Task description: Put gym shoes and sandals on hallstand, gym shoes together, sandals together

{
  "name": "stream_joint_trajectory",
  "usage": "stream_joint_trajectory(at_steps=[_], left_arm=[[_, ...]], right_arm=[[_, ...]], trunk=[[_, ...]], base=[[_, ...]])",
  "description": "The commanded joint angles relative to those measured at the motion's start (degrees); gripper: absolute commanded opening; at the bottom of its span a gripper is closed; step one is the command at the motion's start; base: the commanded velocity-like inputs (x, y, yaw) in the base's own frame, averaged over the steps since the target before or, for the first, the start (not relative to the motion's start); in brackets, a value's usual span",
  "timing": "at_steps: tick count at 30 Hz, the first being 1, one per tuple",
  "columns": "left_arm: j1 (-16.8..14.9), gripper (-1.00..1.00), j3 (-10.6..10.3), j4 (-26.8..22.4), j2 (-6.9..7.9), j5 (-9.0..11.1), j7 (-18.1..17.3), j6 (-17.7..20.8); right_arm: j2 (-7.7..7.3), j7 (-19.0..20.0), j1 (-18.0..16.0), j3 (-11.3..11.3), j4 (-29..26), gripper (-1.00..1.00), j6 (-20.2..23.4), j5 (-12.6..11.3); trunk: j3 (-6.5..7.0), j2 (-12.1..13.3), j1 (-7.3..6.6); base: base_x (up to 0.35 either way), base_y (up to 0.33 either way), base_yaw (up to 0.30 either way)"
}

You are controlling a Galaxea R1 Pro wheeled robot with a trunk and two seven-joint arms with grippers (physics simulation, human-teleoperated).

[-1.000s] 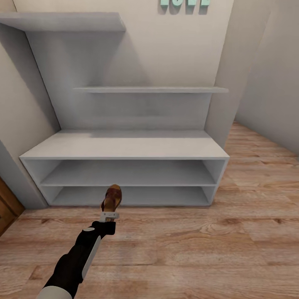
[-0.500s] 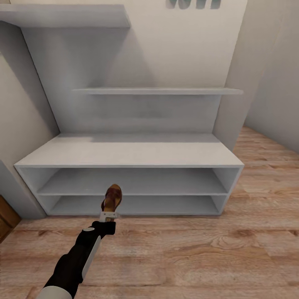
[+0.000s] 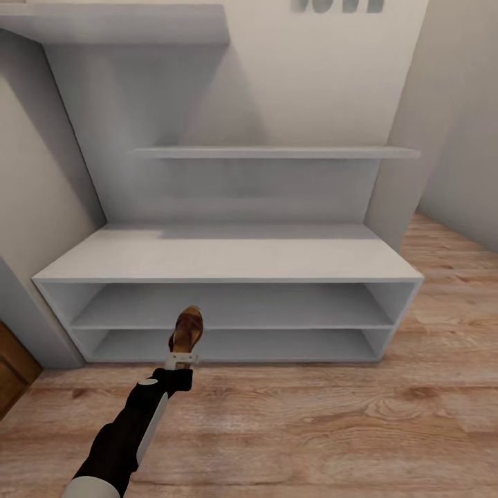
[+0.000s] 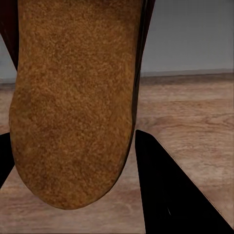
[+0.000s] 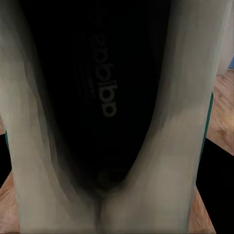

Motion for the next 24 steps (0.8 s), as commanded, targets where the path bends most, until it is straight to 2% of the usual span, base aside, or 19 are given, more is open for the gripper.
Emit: stream_joint_trajectory(at_steps=[1, 15, 24], left_arm=[[-0.02, -1.0, -0.05, -0.06, 0.0, -0.22, -0.1, 0.3], [-0.02, -1.0, -0.06, -0.06, -0.06, -0.22, -0.1, 0.23], [-0.02, -1.0, -0.07, -0.06, -0.08, -0.22, -0.1, 0.23]], right_arm=[[-0.01, 0.02, -0.07, 0.01, -0.07, -1.0, 0.27, 0.24], [-0.01, 0.02, -0.07, -0.05, -0.07, -1.0, 0.27, 0.24], [-0.01, 0.02, -0.07, -0.05, -0.07, -1.0, 0.27, 0.24]], trunk=[[-0.05, -0.02, 0.0], [-0.05, -0.02, 0.0], [-0.05, -0.02, 0.0]], base=[[0.154, 0.256, 0.0], [0.326, 0.024, 0.0], [0.117, 0.0, 0.0]])
